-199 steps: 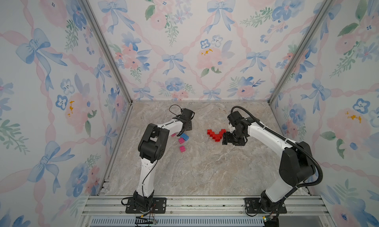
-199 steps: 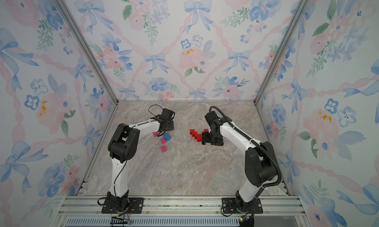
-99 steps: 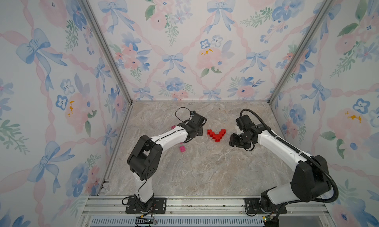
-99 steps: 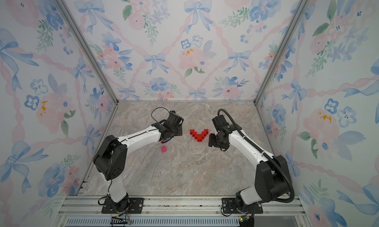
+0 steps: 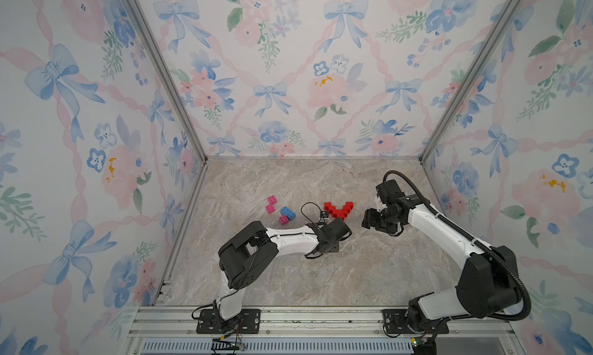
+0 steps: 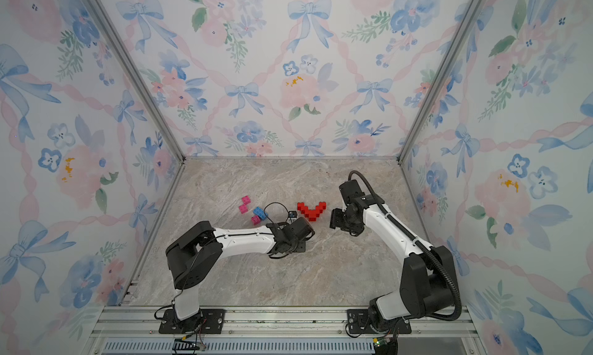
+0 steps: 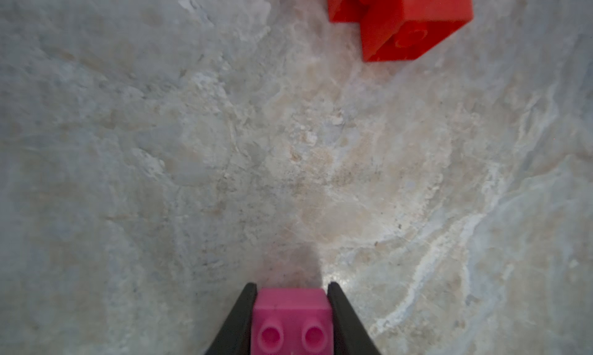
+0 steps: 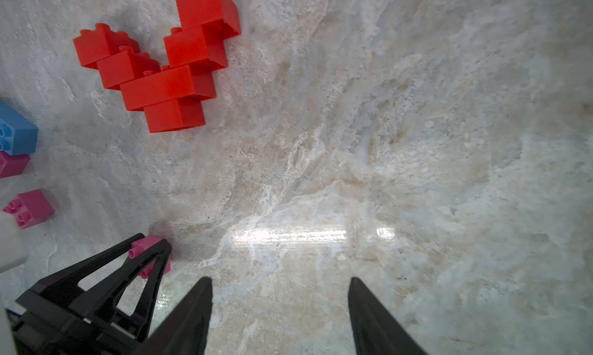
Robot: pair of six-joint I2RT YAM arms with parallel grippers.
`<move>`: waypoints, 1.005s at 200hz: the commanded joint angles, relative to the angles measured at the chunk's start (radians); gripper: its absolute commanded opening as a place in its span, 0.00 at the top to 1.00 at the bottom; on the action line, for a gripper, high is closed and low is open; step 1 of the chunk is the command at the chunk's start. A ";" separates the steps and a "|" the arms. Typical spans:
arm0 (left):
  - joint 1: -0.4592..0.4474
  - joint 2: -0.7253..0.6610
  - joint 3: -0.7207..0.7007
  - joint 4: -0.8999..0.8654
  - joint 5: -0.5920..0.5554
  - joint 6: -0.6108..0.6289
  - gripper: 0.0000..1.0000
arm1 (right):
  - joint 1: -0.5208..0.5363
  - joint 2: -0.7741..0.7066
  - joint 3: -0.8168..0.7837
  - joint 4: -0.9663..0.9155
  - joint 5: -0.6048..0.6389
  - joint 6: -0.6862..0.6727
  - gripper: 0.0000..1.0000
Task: Assemble the letter v with lego
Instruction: Place the lego brick at the center of the board, then pick up the lego brick from the center of the board.
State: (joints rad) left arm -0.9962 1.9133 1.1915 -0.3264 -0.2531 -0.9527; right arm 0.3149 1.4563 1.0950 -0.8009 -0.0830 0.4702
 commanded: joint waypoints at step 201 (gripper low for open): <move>0.528 0.114 0.263 -0.230 0.137 1.086 0.02 | 0.018 -0.004 0.026 -0.105 0.028 -0.057 0.29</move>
State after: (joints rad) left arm -0.4728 2.0392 1.4895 -0.5335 -0.1669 0.1188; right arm 0.3244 1.4494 1.0992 -0.8810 -0.0711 0.4248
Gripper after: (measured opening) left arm 0.980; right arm 0.714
